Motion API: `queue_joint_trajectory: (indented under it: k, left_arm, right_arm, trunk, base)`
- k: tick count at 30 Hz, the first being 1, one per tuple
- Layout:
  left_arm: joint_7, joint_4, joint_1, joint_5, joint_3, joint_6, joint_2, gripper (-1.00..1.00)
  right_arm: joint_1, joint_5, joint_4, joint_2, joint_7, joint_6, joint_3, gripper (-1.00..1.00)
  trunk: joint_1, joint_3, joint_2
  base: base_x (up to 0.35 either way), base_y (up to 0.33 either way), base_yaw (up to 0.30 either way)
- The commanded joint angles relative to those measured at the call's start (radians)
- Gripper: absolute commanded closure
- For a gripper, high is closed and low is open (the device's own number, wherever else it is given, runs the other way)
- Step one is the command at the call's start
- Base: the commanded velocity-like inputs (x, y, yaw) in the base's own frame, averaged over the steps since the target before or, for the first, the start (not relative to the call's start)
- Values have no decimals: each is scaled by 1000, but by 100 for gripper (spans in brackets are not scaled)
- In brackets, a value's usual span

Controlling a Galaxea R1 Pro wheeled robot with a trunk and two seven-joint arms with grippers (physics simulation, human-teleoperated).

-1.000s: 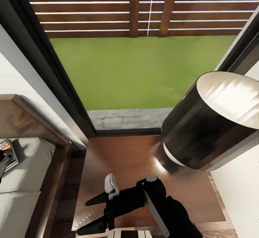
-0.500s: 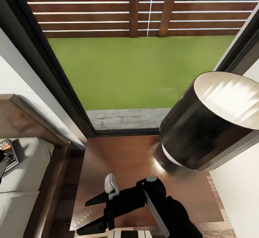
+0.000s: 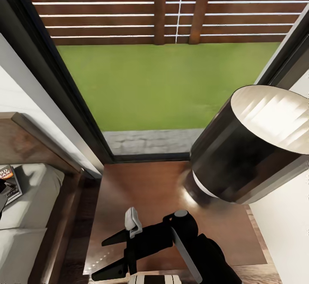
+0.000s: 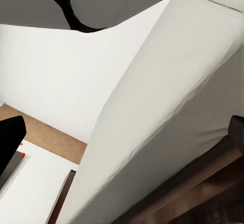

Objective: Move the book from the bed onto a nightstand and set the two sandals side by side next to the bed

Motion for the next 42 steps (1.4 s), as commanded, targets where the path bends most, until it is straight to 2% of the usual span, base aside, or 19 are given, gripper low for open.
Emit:
queue_joint_trajectory:
  k: [1,10,42]
  left_arm:
    - [3,41,0,20,-2,-5,0,-100]
    - [2,43,0,19,-2,-5,0,-100]
    - [2,40,0,19,-2,-5,0,-100]
  right_arm:
    - [-1,-5,0,0,-1,7,0,-100]
    - [-1,-5,0,0,-1,7,0,-100]
    - [-1,-5,0,0,-1,7,0,-100]
  trunk:
    - [0,-1,0]
    - [0,-1,0]
    - [0,-1,0]
  base:
    - [-67,-61,0]
    - [-92,-81,0]
    - [-1,-7,0]
